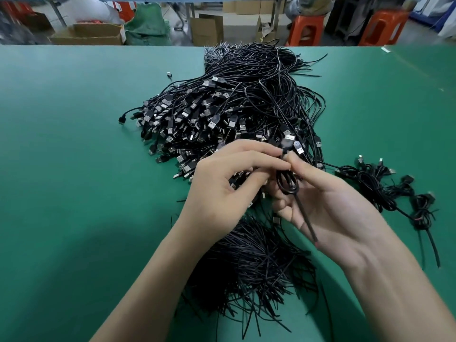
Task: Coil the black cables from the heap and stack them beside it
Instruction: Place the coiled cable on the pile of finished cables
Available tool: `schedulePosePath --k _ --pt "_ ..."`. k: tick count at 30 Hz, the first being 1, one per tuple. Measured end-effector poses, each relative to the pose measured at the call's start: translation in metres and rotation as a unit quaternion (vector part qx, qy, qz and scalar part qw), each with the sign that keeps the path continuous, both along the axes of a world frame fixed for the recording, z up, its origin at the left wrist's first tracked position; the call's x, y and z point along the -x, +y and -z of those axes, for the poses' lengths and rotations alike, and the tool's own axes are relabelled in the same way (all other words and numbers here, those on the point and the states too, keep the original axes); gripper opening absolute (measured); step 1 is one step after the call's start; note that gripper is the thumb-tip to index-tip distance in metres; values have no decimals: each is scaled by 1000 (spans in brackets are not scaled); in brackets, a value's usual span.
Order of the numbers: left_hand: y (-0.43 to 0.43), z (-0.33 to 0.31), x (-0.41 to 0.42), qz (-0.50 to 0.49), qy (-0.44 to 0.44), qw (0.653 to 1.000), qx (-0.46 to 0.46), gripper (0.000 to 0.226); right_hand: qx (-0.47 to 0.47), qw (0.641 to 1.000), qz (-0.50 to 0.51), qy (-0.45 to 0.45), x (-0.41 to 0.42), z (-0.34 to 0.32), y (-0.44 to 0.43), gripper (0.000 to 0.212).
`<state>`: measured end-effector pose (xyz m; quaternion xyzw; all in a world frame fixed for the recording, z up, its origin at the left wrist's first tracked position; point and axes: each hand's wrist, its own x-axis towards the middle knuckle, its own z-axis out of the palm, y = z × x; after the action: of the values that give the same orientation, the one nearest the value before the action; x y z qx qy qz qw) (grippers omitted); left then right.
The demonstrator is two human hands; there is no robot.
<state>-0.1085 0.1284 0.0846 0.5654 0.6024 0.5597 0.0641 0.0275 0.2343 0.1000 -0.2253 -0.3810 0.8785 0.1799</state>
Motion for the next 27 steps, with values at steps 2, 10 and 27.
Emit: schedulePosePath --k 2,10,27 --pt "0 -3 -3 25 -28 999 27 32 -66 997 22 -21 -6 -1 11 28" --pt "42 -14 33 -171 148 955 193 34 -490 754 252 -357 -53 18 85 6" --pt "88 -38 71 -225 97 915 320 11 -552 761 130 -315 -41 -1 57 19"
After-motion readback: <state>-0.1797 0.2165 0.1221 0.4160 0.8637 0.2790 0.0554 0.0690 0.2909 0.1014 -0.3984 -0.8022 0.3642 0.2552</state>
